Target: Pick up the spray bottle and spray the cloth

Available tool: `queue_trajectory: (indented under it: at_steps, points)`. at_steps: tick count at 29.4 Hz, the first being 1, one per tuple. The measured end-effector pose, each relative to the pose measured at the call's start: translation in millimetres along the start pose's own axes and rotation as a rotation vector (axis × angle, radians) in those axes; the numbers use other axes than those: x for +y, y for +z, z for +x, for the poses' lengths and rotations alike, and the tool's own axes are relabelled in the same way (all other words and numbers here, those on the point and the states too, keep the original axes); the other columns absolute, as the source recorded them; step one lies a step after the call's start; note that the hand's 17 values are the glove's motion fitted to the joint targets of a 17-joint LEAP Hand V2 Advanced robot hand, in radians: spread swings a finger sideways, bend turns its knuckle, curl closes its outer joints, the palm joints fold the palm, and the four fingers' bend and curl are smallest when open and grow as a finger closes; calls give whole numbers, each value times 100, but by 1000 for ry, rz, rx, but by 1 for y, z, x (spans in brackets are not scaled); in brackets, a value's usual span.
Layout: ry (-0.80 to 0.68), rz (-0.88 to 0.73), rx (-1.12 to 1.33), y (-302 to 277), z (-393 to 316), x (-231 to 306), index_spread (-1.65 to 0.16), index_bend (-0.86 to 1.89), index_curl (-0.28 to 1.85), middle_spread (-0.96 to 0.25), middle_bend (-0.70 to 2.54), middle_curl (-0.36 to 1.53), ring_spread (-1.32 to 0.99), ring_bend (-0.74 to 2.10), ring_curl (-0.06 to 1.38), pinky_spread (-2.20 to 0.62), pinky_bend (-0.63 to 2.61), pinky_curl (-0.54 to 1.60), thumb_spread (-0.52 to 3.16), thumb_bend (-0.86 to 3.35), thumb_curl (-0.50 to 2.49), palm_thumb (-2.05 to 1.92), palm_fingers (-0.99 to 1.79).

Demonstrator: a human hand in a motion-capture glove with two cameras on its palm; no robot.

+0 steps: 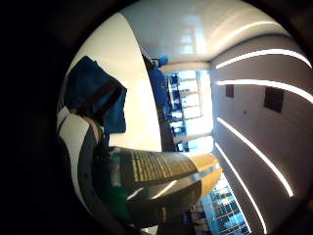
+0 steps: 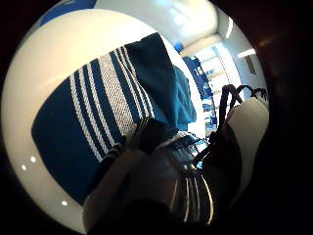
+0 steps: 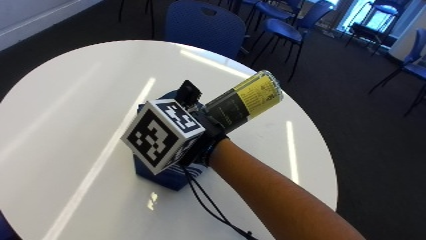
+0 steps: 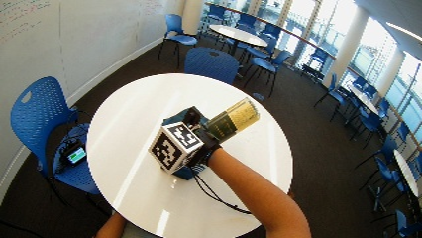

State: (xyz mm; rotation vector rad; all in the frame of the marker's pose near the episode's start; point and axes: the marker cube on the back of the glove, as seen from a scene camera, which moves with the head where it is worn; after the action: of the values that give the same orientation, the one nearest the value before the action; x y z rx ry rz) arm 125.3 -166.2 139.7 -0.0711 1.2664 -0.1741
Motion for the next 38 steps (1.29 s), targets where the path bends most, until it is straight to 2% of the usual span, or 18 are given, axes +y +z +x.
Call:
queue_trajectory:
  at_steps: [20,29,38]
  points:
    - [168,102,-284,-36,36,-15,-24,54,55,-21,63,50,-23,59,45,-30,36,40,20,-3,83,86,140]
    - [309,58,-589,-39,48,-14,-24,54,55,-21,63,50,-23,60,45,-30,35,40,20,-3,83,86,140]
    - [581,-4,-1198,-26,74,-14,-24,54,55,-21,63,50,-23,60,45,-30,35,40,20,-3,83,86,140]
